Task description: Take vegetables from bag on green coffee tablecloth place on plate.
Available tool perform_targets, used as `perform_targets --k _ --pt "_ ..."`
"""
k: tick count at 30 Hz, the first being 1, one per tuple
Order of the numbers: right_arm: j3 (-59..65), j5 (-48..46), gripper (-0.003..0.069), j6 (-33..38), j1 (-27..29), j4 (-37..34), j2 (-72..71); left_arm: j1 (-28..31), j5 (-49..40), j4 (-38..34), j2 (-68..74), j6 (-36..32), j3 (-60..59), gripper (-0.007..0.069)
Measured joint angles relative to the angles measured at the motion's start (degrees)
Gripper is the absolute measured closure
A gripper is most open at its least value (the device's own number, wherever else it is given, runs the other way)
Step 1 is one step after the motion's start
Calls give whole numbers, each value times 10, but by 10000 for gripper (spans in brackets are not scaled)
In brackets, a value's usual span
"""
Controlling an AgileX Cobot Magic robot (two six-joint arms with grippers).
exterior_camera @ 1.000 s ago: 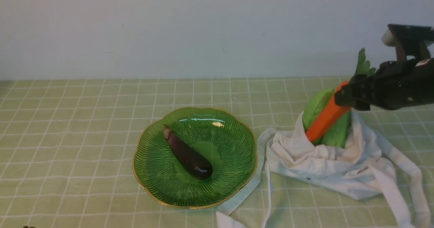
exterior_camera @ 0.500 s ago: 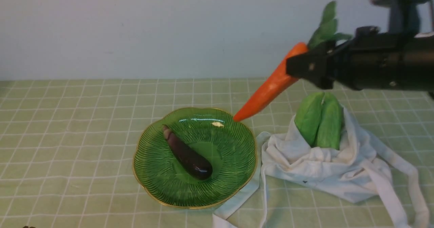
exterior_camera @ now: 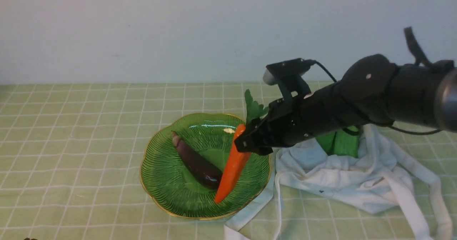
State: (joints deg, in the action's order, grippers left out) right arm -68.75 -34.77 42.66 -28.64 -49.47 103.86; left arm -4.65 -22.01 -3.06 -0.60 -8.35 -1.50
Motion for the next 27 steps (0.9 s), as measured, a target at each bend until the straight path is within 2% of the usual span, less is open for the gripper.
perform_targets --k 3,8,12,17,21,23,24,27 --pt "-5 0 321 -10 0 14 17 0 0 0 0 0 0 629" --pt "-6 1 216 -24 0 22 16 0 0 0 0 0 0 629" --pt "-6 -3 100 -38 0 73 -14 0 0 0 0 0 0 629" --pt "-6 -12 60 -72 2 162 -98 0 0 0 0 0 0 629" --pt "-6 -37 93 -145 13 226 -192 0 0 0 0 0 0 629" --pt "-6 -63 162 -207 23 273 -279 0 0 0 0 0 0 629" --pt "-6 -66 169 -213 24 282 -286 0 0 0 0 0 0 629" --pt "-6 -104 340 -321 26 374 -411 0 0 0 0 0 0 629"
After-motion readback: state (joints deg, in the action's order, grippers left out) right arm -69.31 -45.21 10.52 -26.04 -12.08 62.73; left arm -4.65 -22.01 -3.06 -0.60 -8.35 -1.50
